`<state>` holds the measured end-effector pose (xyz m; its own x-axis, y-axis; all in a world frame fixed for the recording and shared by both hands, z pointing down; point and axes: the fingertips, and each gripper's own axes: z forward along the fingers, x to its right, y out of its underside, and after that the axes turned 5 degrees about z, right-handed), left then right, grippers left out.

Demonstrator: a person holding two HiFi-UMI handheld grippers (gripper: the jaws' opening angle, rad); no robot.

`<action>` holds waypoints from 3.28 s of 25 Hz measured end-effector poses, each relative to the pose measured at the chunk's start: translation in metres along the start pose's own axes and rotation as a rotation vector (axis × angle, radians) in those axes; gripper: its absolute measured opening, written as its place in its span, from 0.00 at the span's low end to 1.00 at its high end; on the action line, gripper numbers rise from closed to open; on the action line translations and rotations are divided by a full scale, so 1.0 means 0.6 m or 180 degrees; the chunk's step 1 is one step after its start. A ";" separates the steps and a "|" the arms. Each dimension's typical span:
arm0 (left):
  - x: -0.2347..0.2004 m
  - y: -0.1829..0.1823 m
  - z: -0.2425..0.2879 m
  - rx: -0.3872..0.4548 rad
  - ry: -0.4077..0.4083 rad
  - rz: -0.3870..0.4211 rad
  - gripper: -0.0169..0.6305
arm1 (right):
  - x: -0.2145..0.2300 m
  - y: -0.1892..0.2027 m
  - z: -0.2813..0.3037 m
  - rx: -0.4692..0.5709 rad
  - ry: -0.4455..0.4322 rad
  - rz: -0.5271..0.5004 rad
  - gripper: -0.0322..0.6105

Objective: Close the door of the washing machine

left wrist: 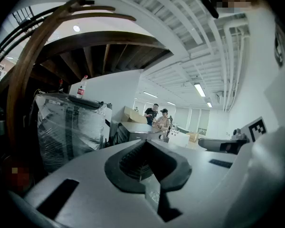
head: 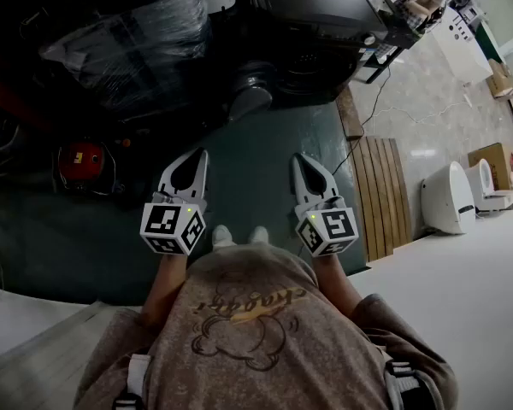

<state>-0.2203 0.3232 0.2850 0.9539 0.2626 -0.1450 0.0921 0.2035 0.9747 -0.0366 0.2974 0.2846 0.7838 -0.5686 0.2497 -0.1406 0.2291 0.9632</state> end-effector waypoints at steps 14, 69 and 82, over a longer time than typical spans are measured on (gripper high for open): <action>0.039 0.023 0.018 -0.0032 -0.0161 0.0014 0.03 | 0.047 0.024 -0.027 -0.0043 -0.0205 0.0106 0.04; -0.288 -0.004 0.425 -0.0341 -0.0030 -0.0300 0.03 | 0.163 0.025 0.478 -0.0407 -0.0103 0.0185 0.04; -0.339 0.112 0.462 -0.0506 -0.0179 -0.0396 0.03 | 0.186 0.127 0.535 -0.0587 -0.0188 0.0160 0.04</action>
<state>-0.3292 0.0220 0.4273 0.9529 0.1741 -0.2484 0.1681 0.3786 0.9102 -0.1540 -0.0020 0.4179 0.7410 -0.5970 0.3076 -0.0613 0.3960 0.9162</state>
